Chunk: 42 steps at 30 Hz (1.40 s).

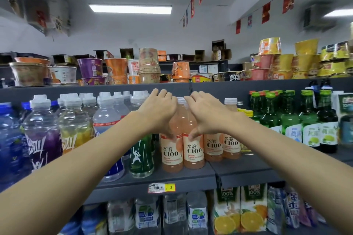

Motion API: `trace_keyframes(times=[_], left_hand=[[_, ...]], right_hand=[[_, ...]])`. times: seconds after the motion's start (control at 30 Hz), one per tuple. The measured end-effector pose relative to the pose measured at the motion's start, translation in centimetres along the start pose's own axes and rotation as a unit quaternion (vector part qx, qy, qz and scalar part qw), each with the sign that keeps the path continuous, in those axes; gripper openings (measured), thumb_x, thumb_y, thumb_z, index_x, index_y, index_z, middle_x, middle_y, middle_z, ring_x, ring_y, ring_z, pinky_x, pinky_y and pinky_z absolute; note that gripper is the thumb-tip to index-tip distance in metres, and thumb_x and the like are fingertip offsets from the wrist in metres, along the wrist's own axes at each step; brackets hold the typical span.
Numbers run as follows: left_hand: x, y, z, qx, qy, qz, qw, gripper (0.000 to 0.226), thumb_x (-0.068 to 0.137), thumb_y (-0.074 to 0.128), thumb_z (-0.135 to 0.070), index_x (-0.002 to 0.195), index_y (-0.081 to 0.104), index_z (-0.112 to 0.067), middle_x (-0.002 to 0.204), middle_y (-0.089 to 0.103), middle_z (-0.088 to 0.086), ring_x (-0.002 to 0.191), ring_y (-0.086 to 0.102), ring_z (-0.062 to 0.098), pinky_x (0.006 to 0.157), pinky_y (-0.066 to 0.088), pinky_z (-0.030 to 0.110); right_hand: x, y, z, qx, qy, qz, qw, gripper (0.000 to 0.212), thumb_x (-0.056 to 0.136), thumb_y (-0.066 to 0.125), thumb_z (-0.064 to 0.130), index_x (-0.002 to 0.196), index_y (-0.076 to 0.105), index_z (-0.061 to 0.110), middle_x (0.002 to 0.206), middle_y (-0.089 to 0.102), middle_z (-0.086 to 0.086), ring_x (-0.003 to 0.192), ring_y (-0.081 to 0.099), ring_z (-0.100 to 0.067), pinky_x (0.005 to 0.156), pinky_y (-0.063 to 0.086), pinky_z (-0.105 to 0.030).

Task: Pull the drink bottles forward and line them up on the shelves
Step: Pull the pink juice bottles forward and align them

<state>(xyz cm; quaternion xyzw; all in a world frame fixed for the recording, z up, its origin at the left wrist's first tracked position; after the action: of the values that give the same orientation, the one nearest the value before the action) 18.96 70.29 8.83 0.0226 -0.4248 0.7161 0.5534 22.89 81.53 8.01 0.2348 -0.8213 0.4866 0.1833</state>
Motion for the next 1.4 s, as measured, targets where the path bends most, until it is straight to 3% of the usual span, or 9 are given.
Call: trace_keyframes(times=[0.3,1.0,1.13,1.2,1.27,1.4], left_hand=[[1.9,2.1,-0.1,0.012,-0.039,0.055,0.998,0.102,0.057,0.073,-0.081,0.125,0.052,-0.008,0.12,0.059,0.006,0.111,0.051,0.025,0.098,0.039,0.037],[3.3,3.7,-0.2,0.058,-0.06,0.1,0.991,0.103,0.063,0.073,-0.078,0.133,0.047,-0.006,0.127,0.057,0.01,0.118,0.051,0.029,0.102,0.041,0.045],[3.2,3.3,-0.2,0.035,-0.066,0.099,0.992,0.107,0.066,0.065,-0.083,0.136,0.044,-0.005,0.13,0.054,0.011,0.119,0.049,0.029,0.102,0.04,0.045],[3.1,2.7,-0.3,-0.005,-0.08,0.071,0.994,0.121,0.067,0.057,-0.087,0.145,0.03,0.001,0.141,0.044,0.016,0.127,0.044,0.033,0.106,0.036,0.047],[3.2,2.0,-1.0,-0.074,-0.081,0.026,0.994,0.127,0.07,0.059,-0.082,0.154,0.012,0.001,0.154,0.031,0.016,0.138,0.035,0.033,0.113,0.03,0.049],[4.0,0.9,-3.6,-0.179,-0.063,-0.025,0.982,0.126,0.07,0.066,-0.076,0.156,0.009,-0.004,0.158,0.028,0.012,0.143,0.03,0.03,0.117,0.026,0.044]], right_hand=[[2.2,1.3,0.8,-0.058,-0.002,-0.01,0.998,0.102,0.059,0.075,0.08,0.126,0.049,0.009,0.124,0.055,-0.007,0.115,0.05,-0.024,0.099,0.038,-0.035],[3.5,2.8,0.9,-0.066,0.023,0.008,0.998,0.104,0.065,0.078,0.073,0.137,0.043,0.005,0.133,0.054,-0.01,0.123,0.051,-0.027,0.104,0.039,-0.038],[2.3,2.2,0.6,-0.057,0.015,-0.005,0.998,0.117,0.073,0.067,0.078,0.152,0.028,0.0,0.15,0.043,-0.016,0.137,0.042,-0.031,0.113,0.035,-0.041],[1.0,1.8,-0.1,-0.043,0.018,-0.05,0.998,0.107,0.084,0.059,0.073,0.155,0.025,0.0,0.157,0.036,-0.018,0.143,0.036,-0.032,0.117,0.031,-0.042],[-0.6,1.5,-1.2,-0.03,0.021,-0.1,0.994,0.084,0.093,0.057,0.057,0.152,0.033,0.002,0.155,0.039,-0.018,0.141,0.037,-0.033,0.116,0.03,-0.043],[-3.1,1.4,-4.1,-0.001,0.047,-0.158,0.986,0.058,0.093,0.056,0.035,0.14,0.049,0.002,0.145,0.05,-0.019,0.134,0.045,-0.035,0.112,0.035,-0.045]])
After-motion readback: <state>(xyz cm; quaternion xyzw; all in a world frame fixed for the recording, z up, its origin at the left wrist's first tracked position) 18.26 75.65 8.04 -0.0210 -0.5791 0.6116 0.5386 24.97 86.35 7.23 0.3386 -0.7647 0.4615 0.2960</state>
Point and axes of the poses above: each hand's wrist, its own x-axis towards the middle knuckle, its own y-axis out of the palm, z = x × y, the point moved 6 cm from there along x, towards the middle knuckle
